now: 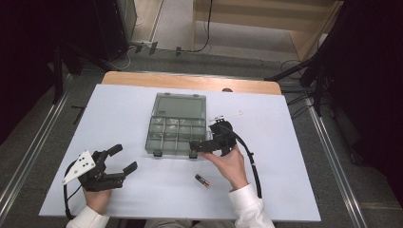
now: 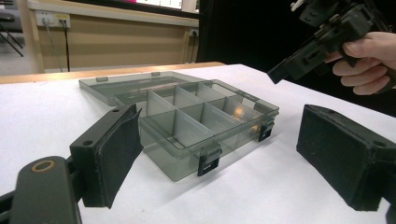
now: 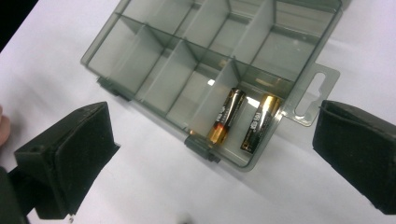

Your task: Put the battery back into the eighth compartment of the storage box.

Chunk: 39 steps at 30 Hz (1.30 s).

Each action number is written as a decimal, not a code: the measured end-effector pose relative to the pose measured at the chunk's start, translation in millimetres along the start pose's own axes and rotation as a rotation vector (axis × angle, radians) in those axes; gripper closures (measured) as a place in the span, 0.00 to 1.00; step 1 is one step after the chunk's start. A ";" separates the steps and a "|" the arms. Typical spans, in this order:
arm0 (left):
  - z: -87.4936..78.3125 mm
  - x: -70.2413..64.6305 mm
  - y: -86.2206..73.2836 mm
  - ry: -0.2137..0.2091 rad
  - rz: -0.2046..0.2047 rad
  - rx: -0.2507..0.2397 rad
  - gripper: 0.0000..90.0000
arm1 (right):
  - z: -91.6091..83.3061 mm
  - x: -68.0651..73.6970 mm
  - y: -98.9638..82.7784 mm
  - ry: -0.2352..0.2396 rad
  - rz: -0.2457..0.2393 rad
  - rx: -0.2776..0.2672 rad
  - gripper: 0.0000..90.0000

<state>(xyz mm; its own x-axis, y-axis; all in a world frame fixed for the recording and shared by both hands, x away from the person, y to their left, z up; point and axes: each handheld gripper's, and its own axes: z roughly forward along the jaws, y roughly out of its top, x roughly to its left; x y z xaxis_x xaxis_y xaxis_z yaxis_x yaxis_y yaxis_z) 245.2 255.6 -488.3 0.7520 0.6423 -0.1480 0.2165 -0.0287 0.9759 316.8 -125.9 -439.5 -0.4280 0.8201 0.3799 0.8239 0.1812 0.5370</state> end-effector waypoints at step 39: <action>0.1 -0.3 -0.8 0.000 -0.003 0.003 0.15 | -0.5 22.4 -56.8 -0.099 -0.308 0.224 0.00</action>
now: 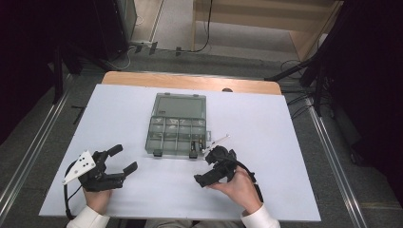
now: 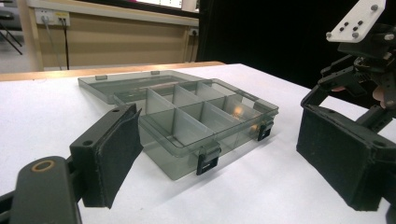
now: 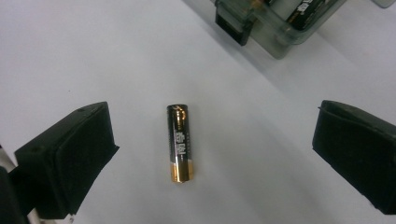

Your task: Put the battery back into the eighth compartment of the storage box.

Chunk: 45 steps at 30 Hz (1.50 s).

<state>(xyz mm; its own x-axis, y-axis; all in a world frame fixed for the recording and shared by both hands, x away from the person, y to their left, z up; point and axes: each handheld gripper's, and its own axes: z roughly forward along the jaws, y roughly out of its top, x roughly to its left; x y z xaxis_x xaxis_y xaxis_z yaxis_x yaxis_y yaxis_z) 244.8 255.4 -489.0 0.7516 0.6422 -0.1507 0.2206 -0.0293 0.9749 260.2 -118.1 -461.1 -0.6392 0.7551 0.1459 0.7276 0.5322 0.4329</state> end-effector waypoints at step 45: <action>0.2 0.6 -0.3 -0.008 -0.008 0.000 0.15 | 15.3 23.4 10.0 -0.075 -0.025 0.207 0.87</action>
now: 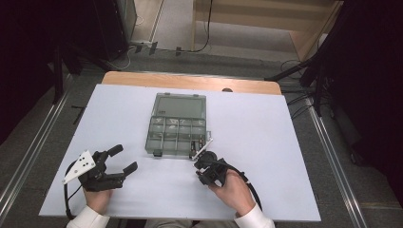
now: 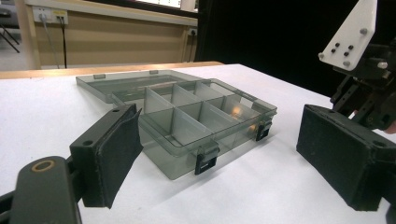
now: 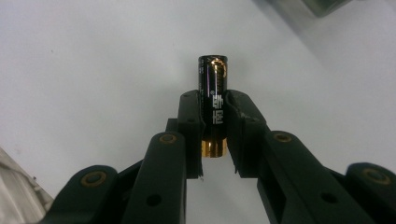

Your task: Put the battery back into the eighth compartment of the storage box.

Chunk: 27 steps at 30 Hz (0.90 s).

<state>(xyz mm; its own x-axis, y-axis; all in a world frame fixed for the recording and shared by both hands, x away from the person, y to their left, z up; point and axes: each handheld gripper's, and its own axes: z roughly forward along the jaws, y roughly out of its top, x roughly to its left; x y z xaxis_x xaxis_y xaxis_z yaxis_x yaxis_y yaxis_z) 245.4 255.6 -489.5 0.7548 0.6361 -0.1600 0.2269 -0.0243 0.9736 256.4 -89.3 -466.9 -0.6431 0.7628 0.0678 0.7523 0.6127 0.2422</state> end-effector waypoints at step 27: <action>-0.8 -0.2 0.6 -0.001 -0.004 -0.012 0.15 | -27.6 -15.3 32.4 0.055 0.116 -0.215 0.87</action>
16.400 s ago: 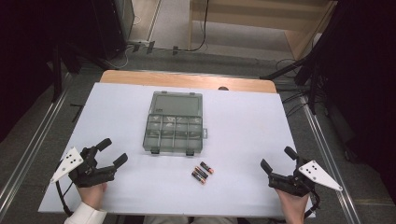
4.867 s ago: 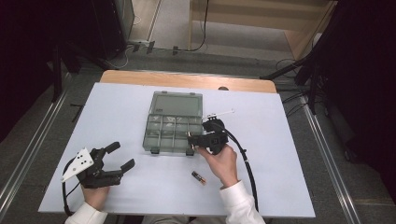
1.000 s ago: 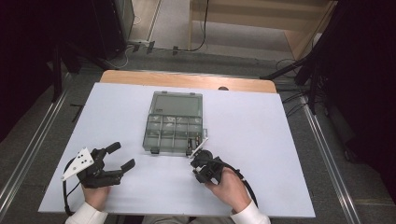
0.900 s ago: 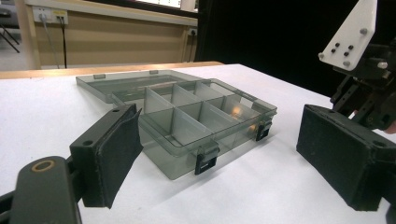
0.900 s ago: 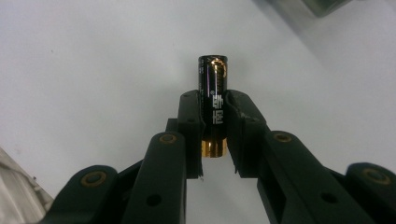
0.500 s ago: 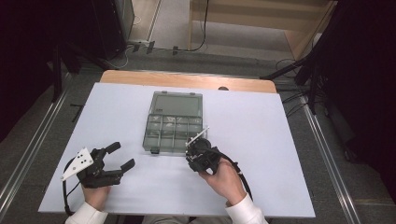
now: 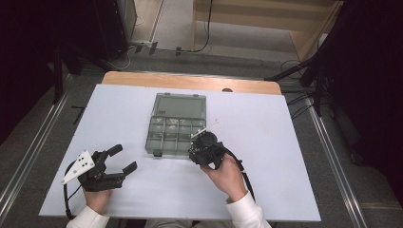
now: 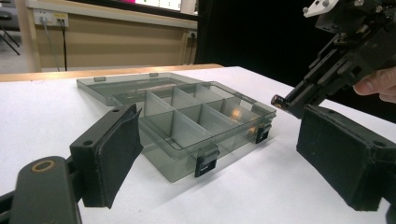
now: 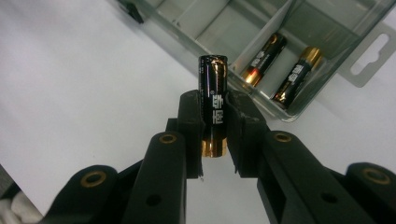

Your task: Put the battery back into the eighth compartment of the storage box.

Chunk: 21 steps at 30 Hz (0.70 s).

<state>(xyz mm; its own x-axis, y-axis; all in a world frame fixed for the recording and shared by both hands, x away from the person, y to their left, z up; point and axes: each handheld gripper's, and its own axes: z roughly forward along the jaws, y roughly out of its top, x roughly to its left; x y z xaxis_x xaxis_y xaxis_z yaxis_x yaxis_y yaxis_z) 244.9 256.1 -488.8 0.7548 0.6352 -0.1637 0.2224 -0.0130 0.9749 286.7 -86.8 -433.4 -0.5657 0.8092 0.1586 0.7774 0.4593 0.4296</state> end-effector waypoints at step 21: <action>-0.3 0.4 0.2 -0.002 0.001 -0.002 0.15 | 3.2 -20.8 13.4 0.078 0.188 -0.207 0.87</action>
<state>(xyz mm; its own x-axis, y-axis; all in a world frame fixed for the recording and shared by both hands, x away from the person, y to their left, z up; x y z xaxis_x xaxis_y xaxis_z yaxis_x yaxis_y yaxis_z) 245.0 256.6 -488.6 0.7561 0.6339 -0.1630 0.2205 -0.0123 0.9753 309.8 -96.3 -433.7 -0.4426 0.8387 0.3173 0.8027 0.2129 0.5570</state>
